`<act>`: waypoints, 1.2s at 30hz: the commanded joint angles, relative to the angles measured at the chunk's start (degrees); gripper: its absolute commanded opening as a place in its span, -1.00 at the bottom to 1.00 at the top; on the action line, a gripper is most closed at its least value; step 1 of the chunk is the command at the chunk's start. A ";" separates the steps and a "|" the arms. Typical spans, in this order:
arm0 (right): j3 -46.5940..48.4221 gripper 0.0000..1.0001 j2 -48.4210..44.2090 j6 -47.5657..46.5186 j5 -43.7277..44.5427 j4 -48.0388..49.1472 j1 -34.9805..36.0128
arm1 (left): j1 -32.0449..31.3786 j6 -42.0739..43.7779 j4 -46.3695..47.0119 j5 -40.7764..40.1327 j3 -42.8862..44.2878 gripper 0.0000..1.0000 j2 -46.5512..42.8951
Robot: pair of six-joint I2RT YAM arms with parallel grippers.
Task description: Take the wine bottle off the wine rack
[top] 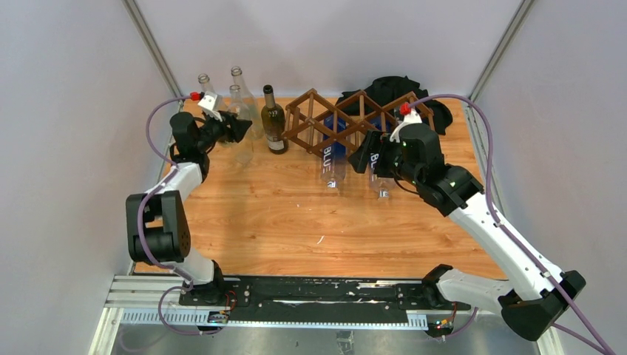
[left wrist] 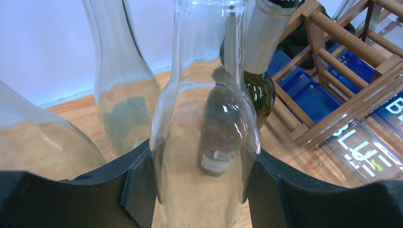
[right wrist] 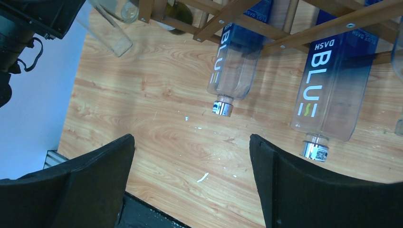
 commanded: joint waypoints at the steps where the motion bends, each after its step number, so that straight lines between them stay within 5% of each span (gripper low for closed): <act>1: -0.87 0.87 -0.09 0.64 2.95 -0.32 -1.34 | 0.28 -3.80 19.47 2.48 0.76 -1.00 3.72; 15: -2.26 0.87 -1.46 0.66 3.54 -0.16 -4.14 | 0.26 -3.62 33.51 1.40 -0.23 -1.00 13.53; 36: -5.35 0.87 -4.41 1.05 3.01 -0.22 -7.13 | 0.28 -1.30 39.74 1.10 -0.84 -1.00 21.51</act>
